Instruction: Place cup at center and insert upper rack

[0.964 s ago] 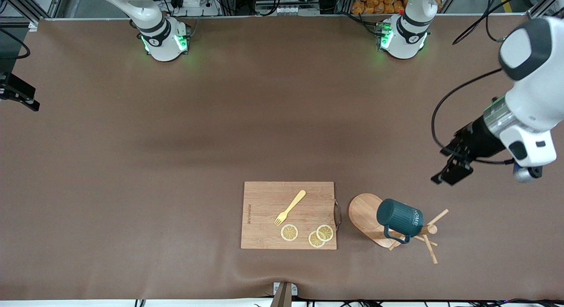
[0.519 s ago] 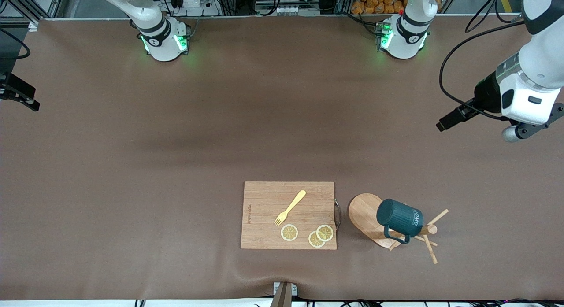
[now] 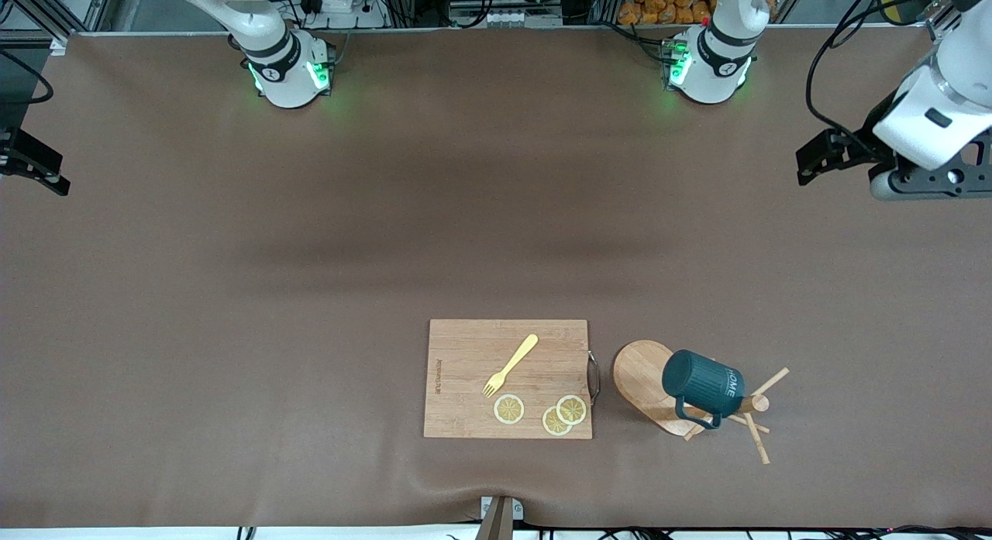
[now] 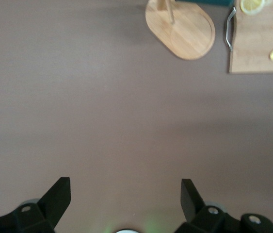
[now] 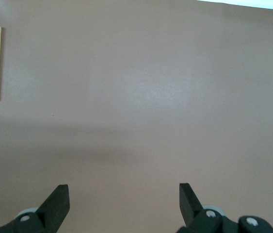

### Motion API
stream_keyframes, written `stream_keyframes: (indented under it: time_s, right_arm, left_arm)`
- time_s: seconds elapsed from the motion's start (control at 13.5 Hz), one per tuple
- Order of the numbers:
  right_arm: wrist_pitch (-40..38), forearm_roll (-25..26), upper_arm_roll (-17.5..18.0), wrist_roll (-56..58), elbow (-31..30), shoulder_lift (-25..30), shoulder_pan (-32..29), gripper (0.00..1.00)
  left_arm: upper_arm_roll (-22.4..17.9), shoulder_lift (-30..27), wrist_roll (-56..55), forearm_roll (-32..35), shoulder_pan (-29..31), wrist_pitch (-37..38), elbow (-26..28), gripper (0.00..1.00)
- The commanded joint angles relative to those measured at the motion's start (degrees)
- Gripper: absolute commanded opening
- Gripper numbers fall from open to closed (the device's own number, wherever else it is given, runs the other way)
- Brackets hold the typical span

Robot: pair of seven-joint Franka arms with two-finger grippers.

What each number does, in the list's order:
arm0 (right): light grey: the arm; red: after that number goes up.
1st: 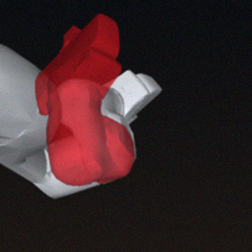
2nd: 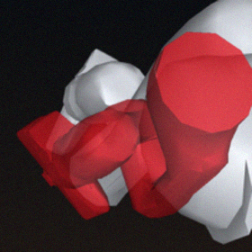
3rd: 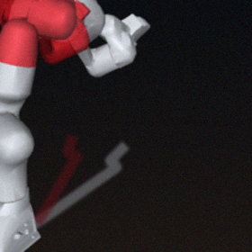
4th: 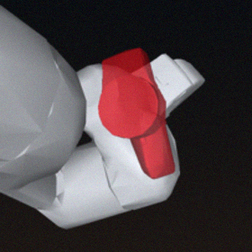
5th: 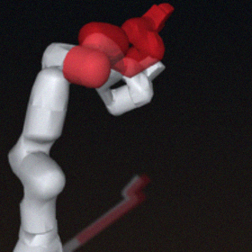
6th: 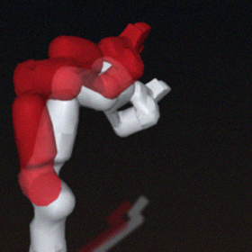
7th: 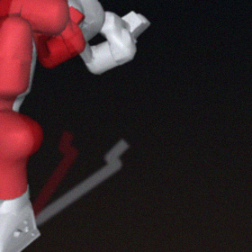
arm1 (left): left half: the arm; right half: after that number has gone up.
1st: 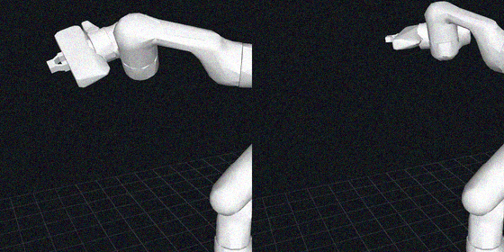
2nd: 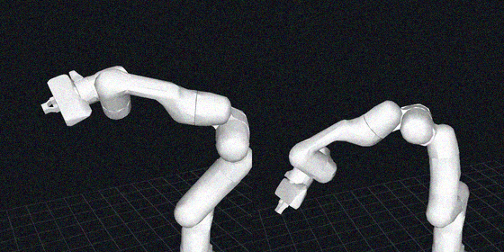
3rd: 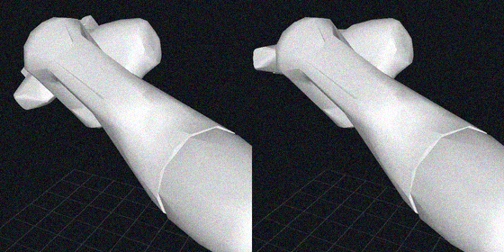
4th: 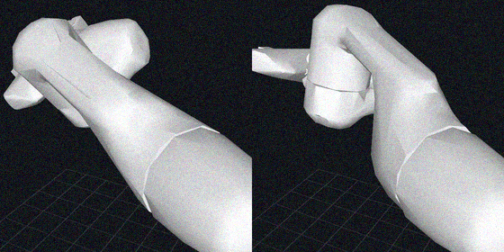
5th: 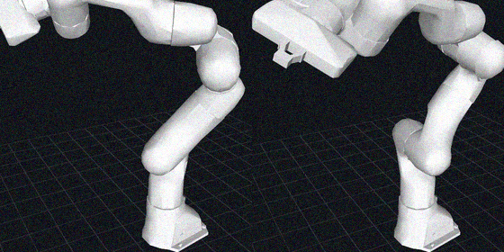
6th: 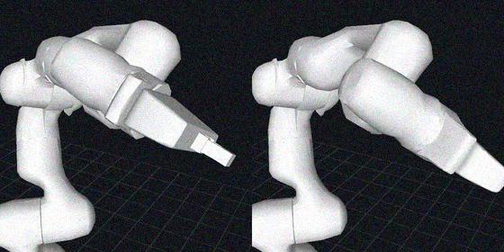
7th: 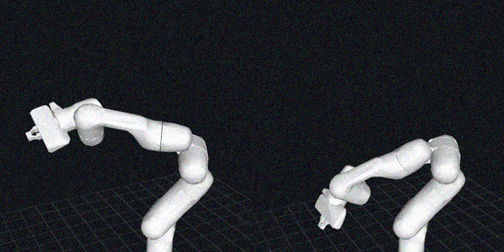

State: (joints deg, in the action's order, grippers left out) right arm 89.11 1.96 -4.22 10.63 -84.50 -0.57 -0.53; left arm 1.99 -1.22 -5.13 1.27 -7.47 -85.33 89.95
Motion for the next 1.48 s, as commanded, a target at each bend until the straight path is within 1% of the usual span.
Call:
stream_keyframes:
  time_s: [0.0,0.07,0.3,0.59,0.96,1.41]
  right_arm:
    - [-0.7,0.1,0.3,0.2,1.3,-0.6,-0.3,1.00]
    - [-0.7,0.1,0.3,0.2,1.3,-0.6,-0.3,1.00]
    - [-0.7,0.1,0.3,0.2,1.3,-0.6,-0.3,1.00]
    - [-0.7,0.1,0.3,0.2,1.3,-0.6,-0.3,1.00]
    - [-0.7,0.1,0.3,0.2,1.3,-0.6,-0.3,1.00]
    - [-0.7,0.1,0.3,0.2,1.3,-0.6,-0.3,1.00]
  left_arm:
    - [0.6,-0.3,5.0,1.5,1.1,5.4,-3.8,1.00]
    - [2.0,-0.5,5.4,1.0,1.9,6.2,-5.1,1.00]
    - [1.8,-0.4,4.5,0.6,1.9,7.1,-6.7,1.00]
    - [2.1,-0.1,4.8,0.4,2.6,7.1,-6.7,1.00]
    - [1.8,0.0,1.9,-0.3,1.8,6.8,-6.8,1.00]
    - [1.3,0.0,1.6,-0.3,1.0,6.8,-6.8,1.00]
